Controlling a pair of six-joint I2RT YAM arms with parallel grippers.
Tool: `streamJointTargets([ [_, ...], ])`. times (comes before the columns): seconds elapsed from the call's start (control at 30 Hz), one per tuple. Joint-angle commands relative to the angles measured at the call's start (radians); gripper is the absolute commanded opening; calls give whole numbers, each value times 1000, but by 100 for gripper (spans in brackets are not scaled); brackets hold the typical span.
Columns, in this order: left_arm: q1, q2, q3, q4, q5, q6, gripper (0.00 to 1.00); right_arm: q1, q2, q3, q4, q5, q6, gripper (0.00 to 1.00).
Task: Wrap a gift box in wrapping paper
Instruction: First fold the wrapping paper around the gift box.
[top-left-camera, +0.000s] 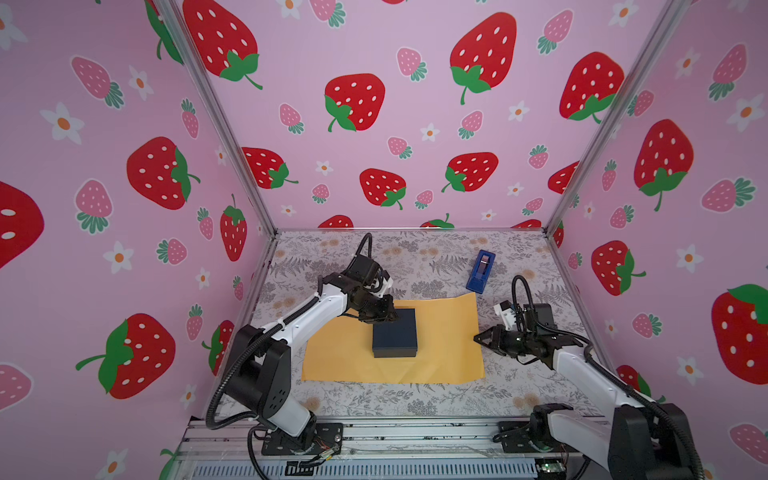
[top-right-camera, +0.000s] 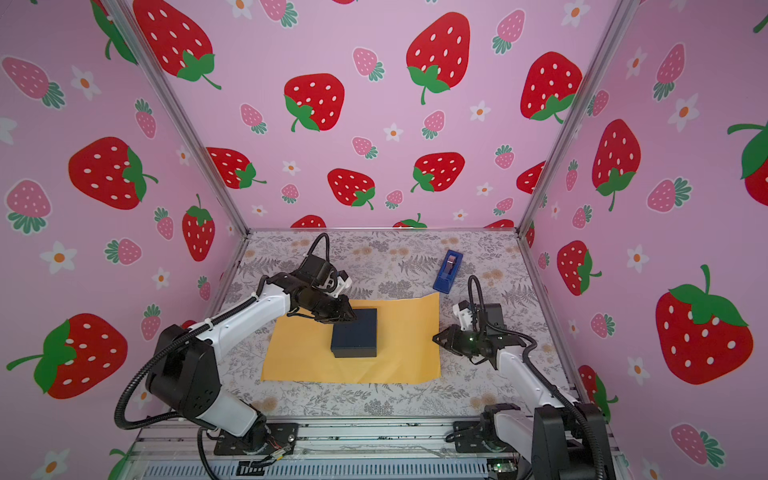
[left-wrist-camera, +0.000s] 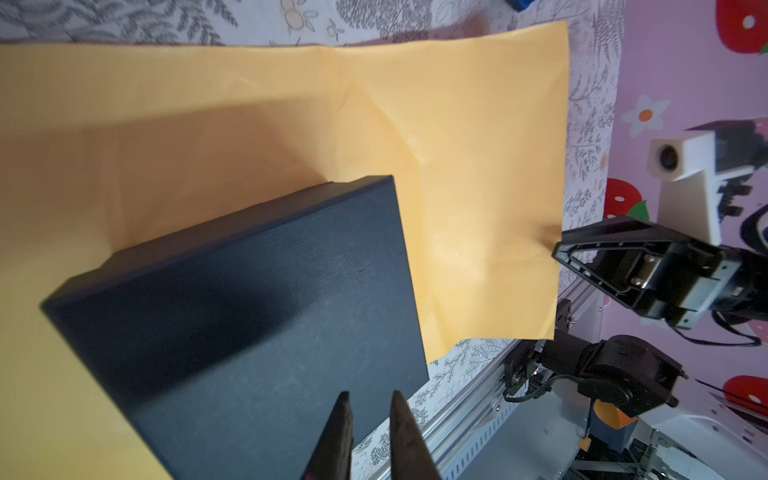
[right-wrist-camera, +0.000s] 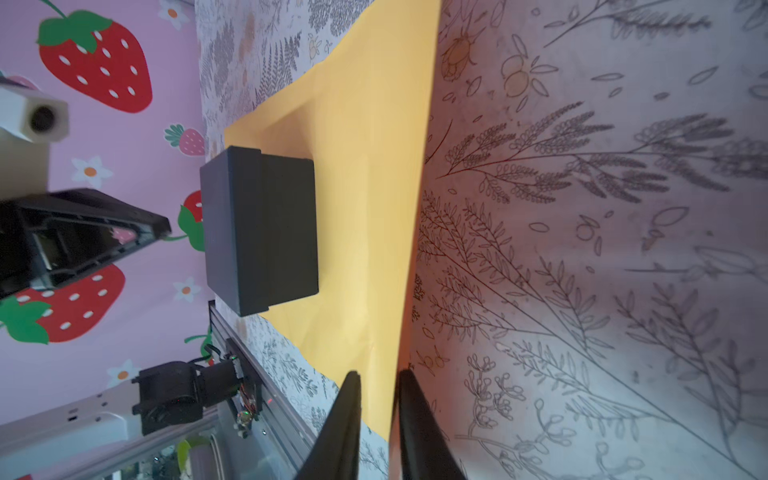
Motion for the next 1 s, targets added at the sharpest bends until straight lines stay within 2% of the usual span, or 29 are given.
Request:
streamJointTargets([
  [0.0,-7,-29,68,-52,-31,-7,24,39,-27,23,-66,48,27,10],
  [0.2,-28,-22,141,-69,-28,-52,37,142,-14,92,-62,106,86,0],
  [0.27,-41,-7,174,-82,-27,-81,39,178,-10,116,-48,126,114,0],
  [0.43,-101,-6,198,17,-26,-210,52,308,8,183,42,162,229,0],
  [0.57,-144,12,215,86,-38,-325,55,411,60,246,88,195,276,0],
  [0.77,-213,117,306,8,-116,-347,55,530,138,322,136,229,313,0],
  [0.87,-225,158,318,8,-106,-368,52,567,173,347,151,235,316,0],
  [0.97,-235,183,336,-31,-145,-370,44,589,188,363,163,242,321,0],
])
